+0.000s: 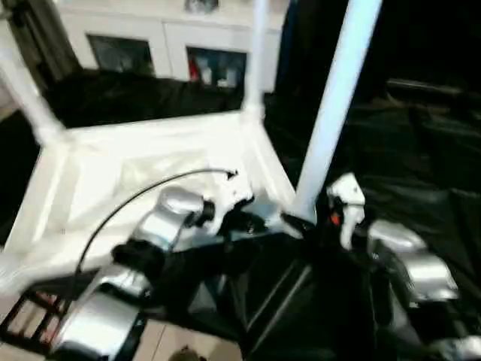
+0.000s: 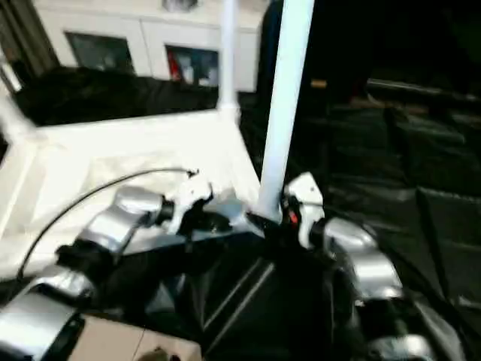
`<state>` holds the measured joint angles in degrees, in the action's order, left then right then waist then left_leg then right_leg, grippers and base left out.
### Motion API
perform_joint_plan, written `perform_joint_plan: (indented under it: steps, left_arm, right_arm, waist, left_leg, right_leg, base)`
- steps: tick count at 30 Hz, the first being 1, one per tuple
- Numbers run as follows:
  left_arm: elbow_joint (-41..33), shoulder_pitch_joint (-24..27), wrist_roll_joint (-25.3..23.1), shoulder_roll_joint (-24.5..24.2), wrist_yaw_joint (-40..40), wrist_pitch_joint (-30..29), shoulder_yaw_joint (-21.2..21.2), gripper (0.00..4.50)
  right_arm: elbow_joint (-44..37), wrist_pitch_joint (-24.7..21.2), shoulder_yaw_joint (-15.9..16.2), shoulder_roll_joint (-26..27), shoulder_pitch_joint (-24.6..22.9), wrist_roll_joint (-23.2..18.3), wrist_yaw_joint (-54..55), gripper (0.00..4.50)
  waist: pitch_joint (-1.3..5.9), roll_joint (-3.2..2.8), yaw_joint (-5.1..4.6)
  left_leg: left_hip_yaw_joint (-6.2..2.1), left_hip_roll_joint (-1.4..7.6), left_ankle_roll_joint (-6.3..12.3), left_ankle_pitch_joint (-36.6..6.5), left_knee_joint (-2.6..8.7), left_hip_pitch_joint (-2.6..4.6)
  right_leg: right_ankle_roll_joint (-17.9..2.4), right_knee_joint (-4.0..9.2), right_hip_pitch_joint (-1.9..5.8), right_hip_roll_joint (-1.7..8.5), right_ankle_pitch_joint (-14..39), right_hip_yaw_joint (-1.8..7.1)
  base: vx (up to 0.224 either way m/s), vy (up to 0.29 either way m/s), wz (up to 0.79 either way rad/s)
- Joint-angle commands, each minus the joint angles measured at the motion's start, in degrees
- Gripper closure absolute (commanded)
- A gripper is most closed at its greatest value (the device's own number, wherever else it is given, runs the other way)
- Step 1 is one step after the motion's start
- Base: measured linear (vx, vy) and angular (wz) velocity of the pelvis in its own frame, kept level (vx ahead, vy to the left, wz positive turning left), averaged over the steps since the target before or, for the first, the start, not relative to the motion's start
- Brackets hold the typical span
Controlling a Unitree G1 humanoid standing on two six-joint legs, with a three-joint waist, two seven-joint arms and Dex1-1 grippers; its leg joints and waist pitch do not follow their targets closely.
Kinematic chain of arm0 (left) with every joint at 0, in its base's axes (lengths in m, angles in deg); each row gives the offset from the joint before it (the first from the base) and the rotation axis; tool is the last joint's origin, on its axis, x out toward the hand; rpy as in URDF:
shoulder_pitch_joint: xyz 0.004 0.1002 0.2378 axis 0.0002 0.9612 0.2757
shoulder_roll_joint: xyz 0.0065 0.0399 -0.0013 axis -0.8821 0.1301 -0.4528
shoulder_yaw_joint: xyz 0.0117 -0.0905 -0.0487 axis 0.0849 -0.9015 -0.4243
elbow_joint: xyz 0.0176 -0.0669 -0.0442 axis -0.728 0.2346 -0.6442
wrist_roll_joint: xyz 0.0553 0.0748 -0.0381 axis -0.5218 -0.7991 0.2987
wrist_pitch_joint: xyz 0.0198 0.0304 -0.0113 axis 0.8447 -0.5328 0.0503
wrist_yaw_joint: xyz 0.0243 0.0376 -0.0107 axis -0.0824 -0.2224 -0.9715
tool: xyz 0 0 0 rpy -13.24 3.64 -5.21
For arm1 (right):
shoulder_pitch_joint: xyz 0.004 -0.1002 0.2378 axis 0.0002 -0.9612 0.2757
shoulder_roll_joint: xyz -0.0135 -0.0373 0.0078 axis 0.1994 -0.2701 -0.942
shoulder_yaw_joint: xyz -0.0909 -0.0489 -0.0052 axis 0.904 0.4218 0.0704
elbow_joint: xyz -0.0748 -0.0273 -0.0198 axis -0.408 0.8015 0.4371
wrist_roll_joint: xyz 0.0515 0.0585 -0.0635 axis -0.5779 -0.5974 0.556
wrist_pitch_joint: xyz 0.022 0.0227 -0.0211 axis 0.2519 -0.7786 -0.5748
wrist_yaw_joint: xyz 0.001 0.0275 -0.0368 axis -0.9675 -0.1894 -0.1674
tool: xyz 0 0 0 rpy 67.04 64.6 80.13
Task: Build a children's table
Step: Rotate leg to tighten
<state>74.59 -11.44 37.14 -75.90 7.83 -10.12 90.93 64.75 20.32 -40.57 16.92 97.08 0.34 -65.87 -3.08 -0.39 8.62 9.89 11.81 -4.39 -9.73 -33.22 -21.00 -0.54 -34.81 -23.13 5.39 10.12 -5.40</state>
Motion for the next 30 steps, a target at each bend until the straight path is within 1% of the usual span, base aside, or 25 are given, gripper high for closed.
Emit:
perform_joint_plan:
  steps: [1, 2, 4, 6, 7, 10, 11, 12, 14, 15, 17, 18, 20, 21, 23, 24, 26, 27, 28, 29, 30]
  left_arm:
    - [-4.1, -0.2, 3.6, 0.9, 4.3, 1.6, 0.9, 4.50]
    - [-5.4, 0.5, 3.7, -0.3, 6.1, 1.4, 1.4, 4.50]
    - [-5.8, 0.8, 3.7, -0.7, 6.6, 1.3, 1.4, 4.50]
    - [-6.5, 1.2, 3.7, -1.2, 7.6, 0.8, 1.4, 4.50]
    - [-7.2, 1.5, 3.8, -1.7, 8.6, 0.5, 1.4, 4.50]
    - [-8.7, 2.1, 4.3, -2.4, 9.7, -0.2, 1.7, 4.50]
    - [-9.1, 2.2, 4.4, -2.5, 10.0, -0.5, 1.7, 4.50]
    - [-9.2, 2.3, 4.4, -2.6, 10.2, -0.6, 1.7, 4.50]
    - [-9.3, 2.3, 4.3, -2.6, 10.3, -0.6, 1.7, 4.50]
    - [-9.3, 2.3, 4.3, -2.6, 10.3, -0.6, 1.7, 4.50]
    - [-9.3, 2.3, 4.3, -2.6, 10.3, -0.7, 1.7, 4.50]
    - [-9.3, 2.3, 4.3, -2.7, 10.2, -0.7, 1.7, 4.50]
    - [-9.4, 2.4, 4.2, -2.7, 10.0, -0.7, 1.7, 4.50]
    - [-9.5, 2.4, 4.2, -2.7, 9.8, -0.7, 1.7, 4.50]
    - [-9.4, 2.5, 4.0, -2.5, 8.9, -0.7, 1.6, 4.50]
    - [-8.8, 2.3, 3.7, -1.8, 7.1, -0.8, 1.0, 4.50]
    - [-8.2, 2.0, 3.6, -1.3, 5.9, -0.8, 0.6, 4.50]
    - [-7.1, 1.5, 3.2, -0.5, 3.7, -0.6, 0.1, 4.50]
    - [-5.5, 0.7, 2.6, 0.6, 0.6, -0.4, -0.6, 4.50]
    - [-4.7, 0.2, 2.4, 1.2, -0.8, -0.3, -0.9, 4.50]
    - [-3.5, -0.5, 1.9, 2.0, -2.9, 0.0, -1.2, 4.50]
  right_arm:
    - [-3.4, -0.7, 3.3, -0.6, -0.7, -2.0, -6.5, 0.79]
    - [-4.6, -1.3, 3.6, -2.7, -1.3, -2.6, -9.7, 0.79]
    - [-4.9, -1.5, 3.7, -3.3, -1.4, -2.8, -10.7, 0.79]
    - [-5.4, -2.0, 3.8, -4.2, -1.5, -3.3, -11.9, 0.79]
    - [-5.7, -2.8, 3.9, -5.1, -1.4, -3.9, -13.2, 0.79]
    - [-5.9, -3.8, 4.0, -5.9, -1.3, -4.2, -14.3, 0.79]
    - [-5.9, -3.8, 4.1, -5.9, -1.3, -4.2, -14.4, 1.04]
    - [-5.6, -3.6, 4.3, -5.8, -1.1, -4.0, -14.3, 1.12]
    - [-5.4, -3.7, 4.4, -5.7, -1.0, -3.8, -14.2, 1.12]
    - [-5.4, -3.7, 4.4, -5.6, -1.0, -3.9, -14.2, 1.20]
    - [-5.3, -3.9, 4.4, -5.4, -0.9, -3.9, -14.1, 1.51]
    - [-5.3, -4.1, 4.3, -5.2, -0.9, -4.0, -13.9, 1.51]
    - [-5.3, -4.1, 4.3, -5.0, -0.9, -4.1, -13.8, 1.69]
    - [-5.3, -4.2, 4.3, -4.8, -1.0, -4.3, -13.8, 1.79]
    - [-5.5, -4.2, 4.2, -4.5, -1.4, -4.5, -13.4, 1.84]
    - [-5.6, -4.2, 3.9, -3.8, -1.8, -4.7, -12.3, 1.87]
    - [-5.6, -4.1, 3.7, -3.3, -2.1, -4.7, -11.5, 1.89]
    - [-5.3, -4.0, 3.3, -2.2, -2.2, -4.4, -9.3, 1.89]
    - [-4.4, -3.9, 2.9, -0.6, -2.2, -3.6, -6.0, 1.89]
    - [-3.9, -3.9, 2.7, 0.3, -2.1, -3.0, -3.9, 1.89]
    - [-2.8, -3.7, 2.4, 1.7, -1.9, -1.9, -0.6, 1.90]
  waist:
    - [3.62, 0.69, 0.05]
    - [3.64, 0.69, 0.07]
    - [3.60, 0.68, 0.21]
    - [3.67, 0.80, 0.30]
    - [3.72, 0.75, 0.41]
    - [3.77, 0.72, 0.57]
    - [3.78, 0.75, 0.60]
    - [3.80, 0.72, 0.65]
    - [3.78, 0.75, 0.69]
    - [3.79, 0.75, 0.73]
    - [3.79, 0.72, 0.76]
    - [3.80, 0.75, 0.76]
    - [3.83, 0.72, 0.79]
    - [3.86, 0.72, 0.81]
    - [3.89, 0.70, 0.80]
    - [3.86, 0.59, 0.81]
    - [3.82, 0.66, 0.73]
    - [3.86, 0.67, 0.66]
    - [3.80, 0.88, 0.54]
    - [3.76, 0.83, 0.44]
    - [3.79, 1.08, 0.33]
  left_leg:
    - [-0.13, 1.78, 2.92, -14.0, 3.97, 0.38]
    - [-0.16, 1.81, 2.88, -14.0, 3.97, 0.41]
    - [-0.17, 1.79, 2.72, -14.1, 3.97, 0.38]
    - [-0.15, 1.74, 2.59, -13.7, 3.90, 0.37]
    - [-0.16, 1.77, 2.64, -13.3, 3.86, 0.45]
    - [-0.13, 1.79, 2.83, -12.5, 3.77, 0.37]
    - [-0.10, 1.76, 2.84, -12.4, 3.75, 0.37]
    - [-0.13, 1.80, 2.74, -12.3, 3.77, 0.39]
    - [-0.11, 1.70, 2.53, -12.3, 3.74, 0.38]
    - [-0.11, 1.69, 2.47, -12.3, 3.74, 0.38]
    - [-0.15, 1.68, 2.32, -12.5, 3.76, 0.35]
    - [-0.16, 1.68, 2.25, -12.6, 3.78, 0.37]
    - [-0.14, 1.64, 2.22, -12.6, 3.72, 0.38]
    - [-0.16, 1.66, 2.24, -12.4, 3.73, 0.36]
    - [-0.14, 1.65, 2.29, -12.1, 3.67, 0.32]
    - [-0.14, 1.64, 2.28, -12.3, 3.68, 0.34]
    - [-0.16, 1.61, 2.12, -12.6, 3.72, 0.31]
    - [-0.21, 1.59, 1.92, -12.7, 3.75, 0.29]
    - [-0.21, 1.54, 1.70, -12.8, 3.79, 0.37]
    - [-0.24, 1.49, 1.49, -12.8, 3.82, 0.34]
    - [-0.23, 1.32, 1.16, -12.9, 3.78, 0.29]
  right_leg:
    - [-10.1, 4.76, 3.14, 3.57, 16.2, 2.97]
    - [-10.4, 4.69, 3.11, 3.60, 15.9, 2.97]
    - [-10.4, 4.70, 3.05, 3.61, 16.3, 2.94]
    - [-10.3, 4.70, 3.07, 3.69, 16.4, 2.97]
    - [-10.5, 4.61, 3.09, 3.66, 16.0, 2.96]
    - [-10.9, 4.45, 3.06, 3.60, 14.5, 2.92]
    - [-10.9, 4.45, 3.06, 3.58, 14.5, 2.92]
    - [-11.0, 4.39, 3.03, 3.58, 14.3, 2.92]
    - [-11.0, 4.45, 3.02, 3.58, 14.5, 2.90]
    - [-10.8, 4.46, 3.03, 3.59, 14.8, 2.90]
    - [-10.6, 4.48, 3.05, 3.59, 15.1, 2.89]
    - [-10.5, 4.50, 3.06, 3.60, 15.2, 2.88]
    - [-10.5, 4.49, 3.04, 3.58, 15.1, 2.89]
    - [-10.5, 4.45, 3.07, 3.58, 14.8, 2.87]
    - [-10.7, 4.38, 3.10, 3.57, 14.1, 2.89]
    - [-10.7, 4.40, 3.06, 3.54, 14.3, 2.86]
    - [-10.5, 4.51, 3.06, 3.60, 14.9, 2.88]
    - [-10.3, 4.47, 3.08, 3.59, 15.2, 2.86]
    - [-10.0, 4.66, 3.03, 3.56, 15.9, 2.84]
    - [-9.8, 4.66, 2.96, 3.55, 16.2, 2.85]
    - [-9.3, 4.78, 3.07, 3.60, 17.2, 2.80]
  base:
    - [0.000, 0.000, 0.00]
    - [0.000, 0.000, 0.00]
    - [0.000, 0.000, 0.00]
    - [0.000, 0.000, 0.00]
    - [0.000, 0.000, 0.00]
    - [0.000, 0.000, 0.00]
    - [0.000, 0.000, 0.00]
    - [0.000, 0.000, 0.00]
    - [0.000, 0.000, 0.00]
    - [0.000, 0.000, 0.00]
    - [0.000, 0.000, 0.00]
    - [0.000, 0.000, 0.00]
    - [0.000, 0.000, 0.00]
    - [0.000, 0.000, 0.00]
    - [0.000, 0.000, 0.00]
    - [0.000, 0.000, 0.00]
    - [0.000, 0.000, 0.00]
    - [0.000, 0.000, 0.00]
    - [0.000, 0.000, 0.00]
    - [0.000, 0.000, 0.00]
    - [0.000, 0.000, 0.00]
